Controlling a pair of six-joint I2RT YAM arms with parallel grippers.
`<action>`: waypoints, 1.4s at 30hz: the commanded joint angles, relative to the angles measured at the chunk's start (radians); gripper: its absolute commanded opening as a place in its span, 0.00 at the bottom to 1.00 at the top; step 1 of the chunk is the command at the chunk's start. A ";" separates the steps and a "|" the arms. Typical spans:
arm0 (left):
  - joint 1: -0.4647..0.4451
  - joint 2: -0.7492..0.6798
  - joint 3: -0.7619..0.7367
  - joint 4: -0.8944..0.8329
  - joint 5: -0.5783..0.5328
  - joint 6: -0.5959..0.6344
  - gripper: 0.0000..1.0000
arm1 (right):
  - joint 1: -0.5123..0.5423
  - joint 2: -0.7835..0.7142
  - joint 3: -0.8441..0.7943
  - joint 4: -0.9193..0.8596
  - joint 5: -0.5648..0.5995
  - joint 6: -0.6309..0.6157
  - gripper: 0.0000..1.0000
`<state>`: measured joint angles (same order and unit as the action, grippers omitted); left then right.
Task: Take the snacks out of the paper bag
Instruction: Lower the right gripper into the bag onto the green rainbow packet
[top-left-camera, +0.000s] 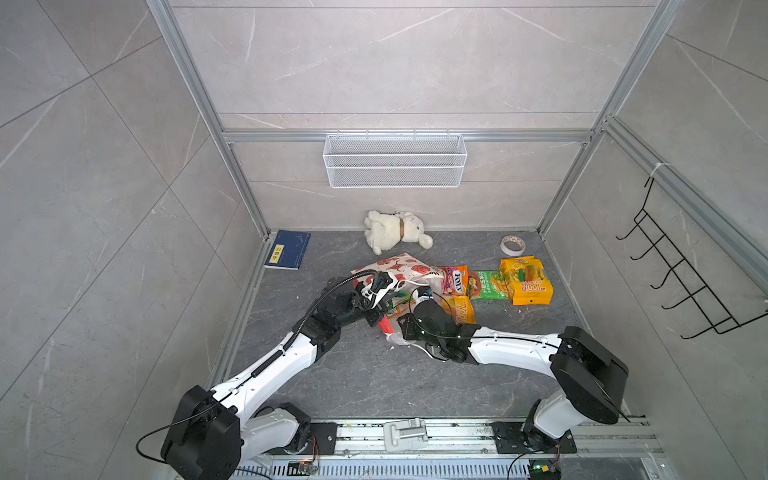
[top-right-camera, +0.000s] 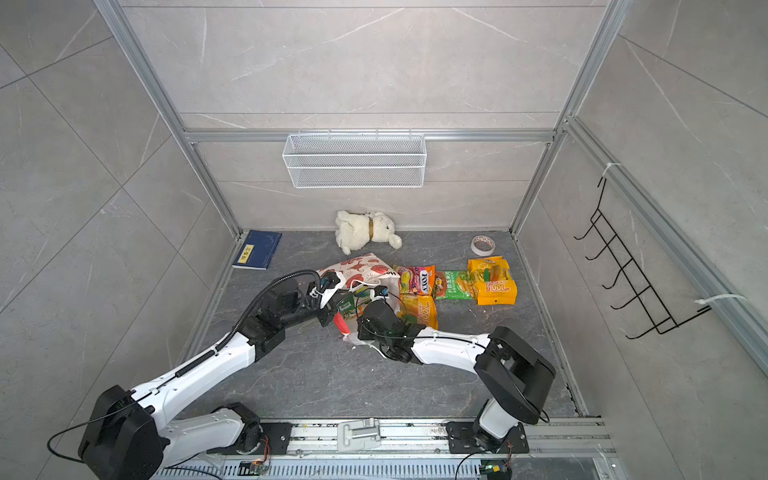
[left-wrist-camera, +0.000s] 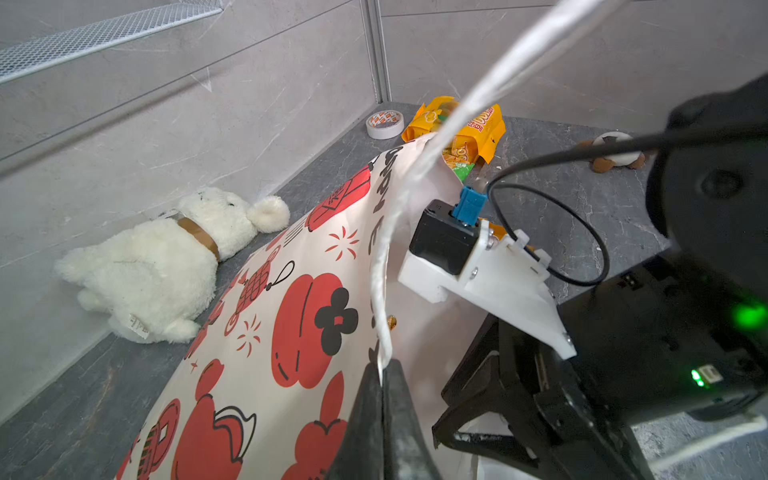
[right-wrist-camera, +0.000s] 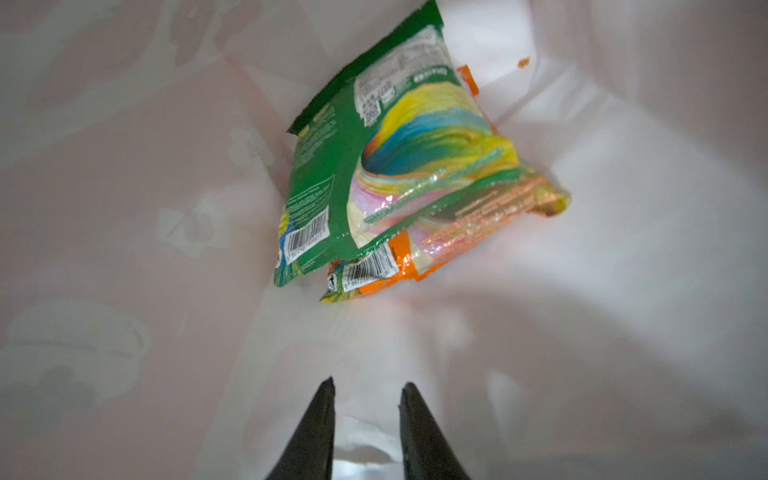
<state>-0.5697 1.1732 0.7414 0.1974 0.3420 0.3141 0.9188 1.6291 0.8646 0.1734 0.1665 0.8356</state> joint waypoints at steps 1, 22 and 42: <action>0.002 0.005 0.004 0.050 0.001 -0.022 0.00 | 0.020 0.028 0.060 -0.036 0.081 0.176 0.34; 0.000 -0.012 0.002 0.048 0.011 -0.023 0.00 | -0.006 -0.090 0.095 -0.071 0.087 0.251 0.35; -0.001 -0.020 0.007 0.042 0.012 -0.026 0.00 | -0.044 0.041 0.075 0.073 0.034 0.351 0.35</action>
<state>-0.5697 1.1728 0.7380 0.2096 0.3420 0.3099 0.8692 1.6440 0.9482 0.1898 0.1871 1.1610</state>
